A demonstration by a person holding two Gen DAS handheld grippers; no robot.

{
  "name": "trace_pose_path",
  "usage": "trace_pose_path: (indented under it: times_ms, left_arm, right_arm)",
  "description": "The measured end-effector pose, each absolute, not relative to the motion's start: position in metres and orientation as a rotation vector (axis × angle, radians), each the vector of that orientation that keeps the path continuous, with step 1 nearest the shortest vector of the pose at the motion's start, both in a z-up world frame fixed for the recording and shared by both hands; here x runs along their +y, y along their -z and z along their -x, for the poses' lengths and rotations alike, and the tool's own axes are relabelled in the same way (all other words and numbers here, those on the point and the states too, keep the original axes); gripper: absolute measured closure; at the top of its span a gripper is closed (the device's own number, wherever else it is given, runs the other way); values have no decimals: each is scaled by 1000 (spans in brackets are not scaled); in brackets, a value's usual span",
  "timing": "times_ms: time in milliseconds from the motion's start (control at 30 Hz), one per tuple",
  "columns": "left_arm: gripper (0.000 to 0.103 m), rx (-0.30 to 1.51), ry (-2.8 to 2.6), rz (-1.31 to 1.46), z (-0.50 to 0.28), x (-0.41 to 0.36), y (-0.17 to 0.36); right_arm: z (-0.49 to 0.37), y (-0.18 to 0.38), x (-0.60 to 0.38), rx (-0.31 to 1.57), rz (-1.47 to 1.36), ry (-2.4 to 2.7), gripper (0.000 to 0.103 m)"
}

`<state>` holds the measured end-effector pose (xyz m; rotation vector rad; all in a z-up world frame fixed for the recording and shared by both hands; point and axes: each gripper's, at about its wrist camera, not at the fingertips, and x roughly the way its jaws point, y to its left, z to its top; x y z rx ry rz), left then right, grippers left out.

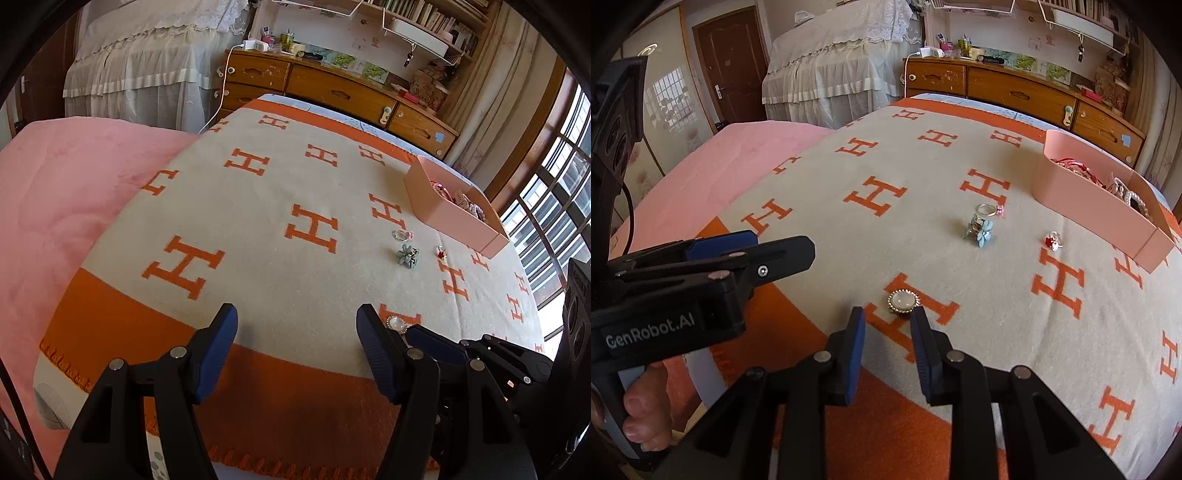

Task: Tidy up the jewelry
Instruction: 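Grasp the round pearl-centre brooch with the right tool while the left tool grasps the blue butterfly clip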

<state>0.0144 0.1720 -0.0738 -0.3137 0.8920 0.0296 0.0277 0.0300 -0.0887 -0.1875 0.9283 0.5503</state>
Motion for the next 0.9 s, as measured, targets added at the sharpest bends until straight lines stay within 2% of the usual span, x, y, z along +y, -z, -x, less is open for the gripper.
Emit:
trace_pose_path:
  times_ms: [567,633,700,900]
  left_arm:
    - [38,897,-12,329,-12,173,72]
    - [38,899,-15,327,-13,172,72]
    - [38,900,-15,319,-14,170,72]
    - [38,912,6,255,-22,153,70]
  right_arm:
    - [-39,90,35,895,244,-527,77]
    - [-37,91,38,878,273,-518,78]
    - [-35,91,38,871,278,-505,84]
    - [-43,90,14,889,203,-469,84]
